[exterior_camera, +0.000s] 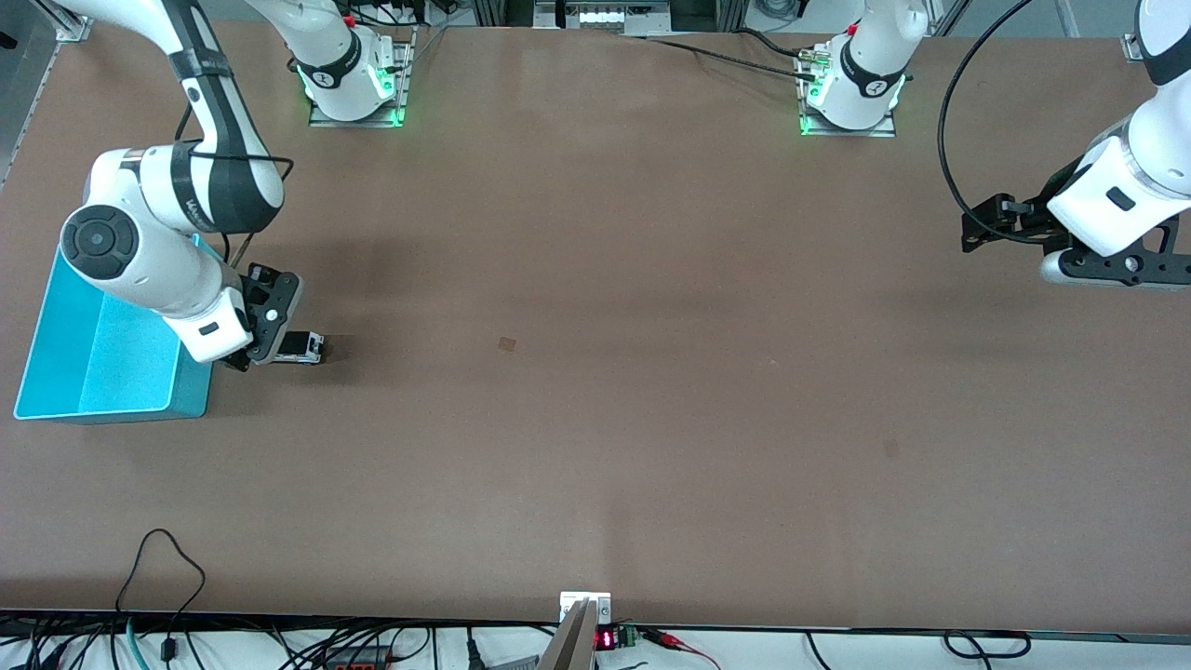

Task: Wind and store white jeep toy
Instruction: 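Move the right gripper over the jeep beside the blue bin, then lower the right gripper and grasp the jeep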

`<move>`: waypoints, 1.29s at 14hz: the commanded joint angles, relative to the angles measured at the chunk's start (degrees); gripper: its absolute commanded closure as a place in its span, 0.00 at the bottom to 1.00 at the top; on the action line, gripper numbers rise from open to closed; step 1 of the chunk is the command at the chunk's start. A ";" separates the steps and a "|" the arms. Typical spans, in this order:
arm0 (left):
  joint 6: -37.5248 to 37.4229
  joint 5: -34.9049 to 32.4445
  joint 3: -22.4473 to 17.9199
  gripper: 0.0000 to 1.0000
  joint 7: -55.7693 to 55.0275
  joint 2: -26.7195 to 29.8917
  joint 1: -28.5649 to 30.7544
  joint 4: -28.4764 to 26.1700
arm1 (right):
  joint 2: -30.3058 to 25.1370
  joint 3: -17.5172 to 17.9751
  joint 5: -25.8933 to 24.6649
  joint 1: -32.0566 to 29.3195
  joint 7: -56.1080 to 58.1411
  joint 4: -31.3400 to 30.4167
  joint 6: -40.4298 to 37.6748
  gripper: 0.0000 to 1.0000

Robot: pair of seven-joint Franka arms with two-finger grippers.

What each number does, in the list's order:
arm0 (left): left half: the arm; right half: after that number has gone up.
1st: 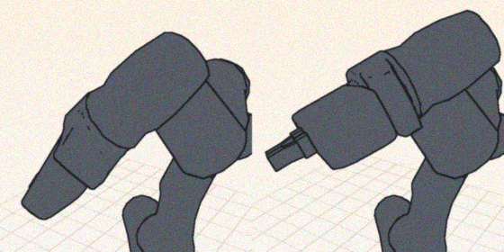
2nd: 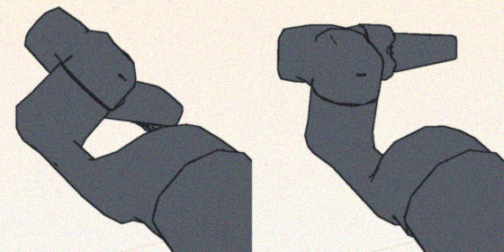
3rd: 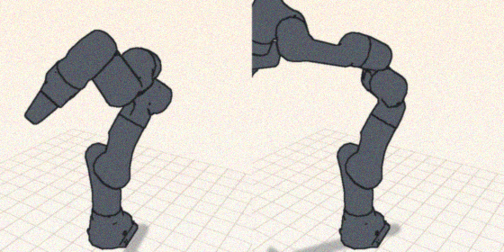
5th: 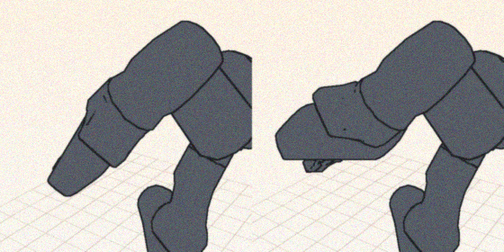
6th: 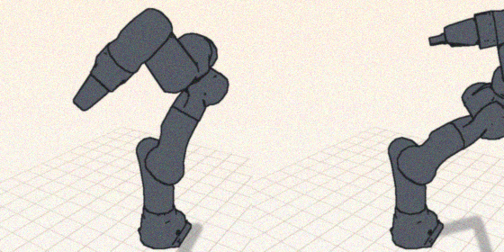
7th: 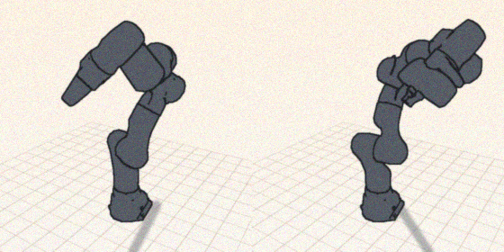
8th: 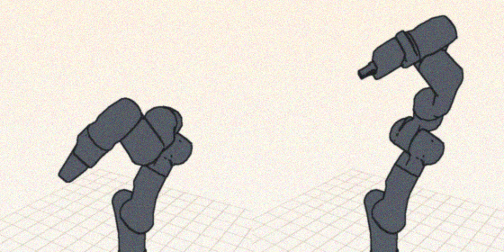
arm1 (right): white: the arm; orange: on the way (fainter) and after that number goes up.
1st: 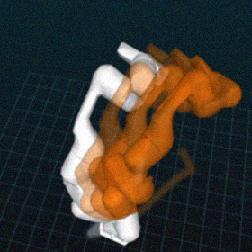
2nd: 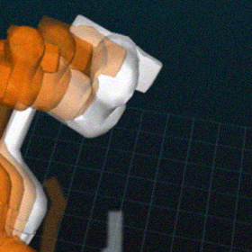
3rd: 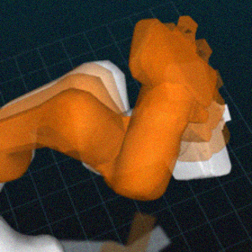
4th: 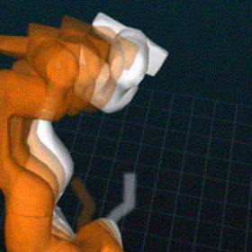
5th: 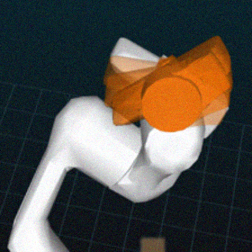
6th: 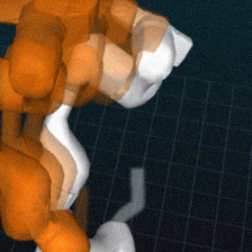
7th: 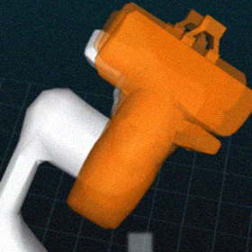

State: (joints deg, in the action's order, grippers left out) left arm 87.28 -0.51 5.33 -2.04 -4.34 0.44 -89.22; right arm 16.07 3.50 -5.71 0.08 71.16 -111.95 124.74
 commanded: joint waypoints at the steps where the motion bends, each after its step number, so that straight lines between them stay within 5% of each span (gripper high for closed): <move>1: -1.33 1.21 -0.05 0.00 -0.33 -0.41 -0.18 1.24 | 0.89 0.45 -0.53 -1.93 4.34 -3.17 5.67 0.00; 18: -2.20 1.39 -0.05 0.00 -0.42 -0.23 -0.62 1.50 | 8.71 0.63 -0.26 -6.32 9.26 -10.39 21.68 0.00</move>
State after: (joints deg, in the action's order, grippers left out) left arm 86.43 -0.48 5.43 -2.04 -4.33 -0.05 -89.00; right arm 25.07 3.43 -5.71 -5.31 79.31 -121.39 144.94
